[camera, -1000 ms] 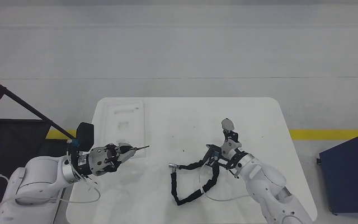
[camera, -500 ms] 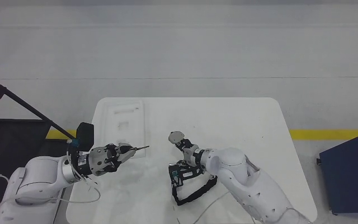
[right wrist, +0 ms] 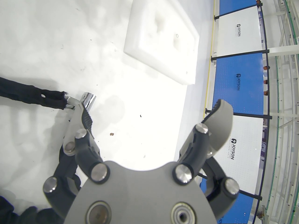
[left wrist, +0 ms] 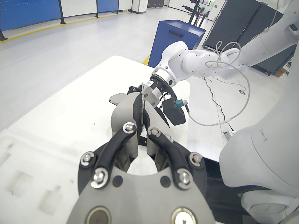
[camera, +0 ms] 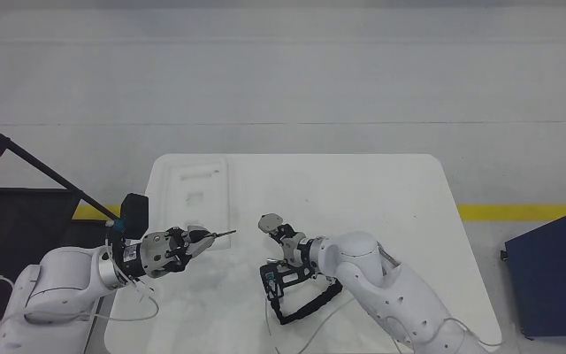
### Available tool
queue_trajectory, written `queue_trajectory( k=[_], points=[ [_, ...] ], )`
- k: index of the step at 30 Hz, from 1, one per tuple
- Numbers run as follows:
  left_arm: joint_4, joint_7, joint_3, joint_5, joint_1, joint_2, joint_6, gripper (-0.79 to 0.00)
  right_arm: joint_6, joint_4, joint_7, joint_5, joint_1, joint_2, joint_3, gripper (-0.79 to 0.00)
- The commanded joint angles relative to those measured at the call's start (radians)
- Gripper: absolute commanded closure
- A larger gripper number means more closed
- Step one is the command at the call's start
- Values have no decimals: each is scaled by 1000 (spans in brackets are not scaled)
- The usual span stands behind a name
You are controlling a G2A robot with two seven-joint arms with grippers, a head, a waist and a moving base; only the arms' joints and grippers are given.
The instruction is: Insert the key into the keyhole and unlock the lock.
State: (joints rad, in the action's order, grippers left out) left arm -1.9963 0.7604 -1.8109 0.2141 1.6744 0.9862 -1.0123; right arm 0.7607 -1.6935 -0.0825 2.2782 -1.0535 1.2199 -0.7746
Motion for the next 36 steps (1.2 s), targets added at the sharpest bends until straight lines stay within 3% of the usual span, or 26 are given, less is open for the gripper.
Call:
queue_trajectory(
  k=[1,7,13,18,26,35,36],
  points=[
    [0,0,0,0,0,0,0,0,3,5,-4,-18,-8,0,-1,-785],
    [0,0,0,0,0,0,0,0,245,40,90,-319,-16,8,-76,-785],
    [0,0,0,0,0,0,0,0,252,61,402,-713,-12,7,-70,-785],
    [0,0,0,0,0,0,0,0,252,24,682,-903,36,-3,-39,-785],
    [0,0,0,0,0,0,0,0,242,31,900,-1018,77,-6,-1,-785],
    [0,0,0,0,0,0,0,0,195,48,938,-970,92,-15,33,-785],
    [0,0,0,0,0,0,0,0,190,55,939,-960,93,-15,35,-754]
  ],
)
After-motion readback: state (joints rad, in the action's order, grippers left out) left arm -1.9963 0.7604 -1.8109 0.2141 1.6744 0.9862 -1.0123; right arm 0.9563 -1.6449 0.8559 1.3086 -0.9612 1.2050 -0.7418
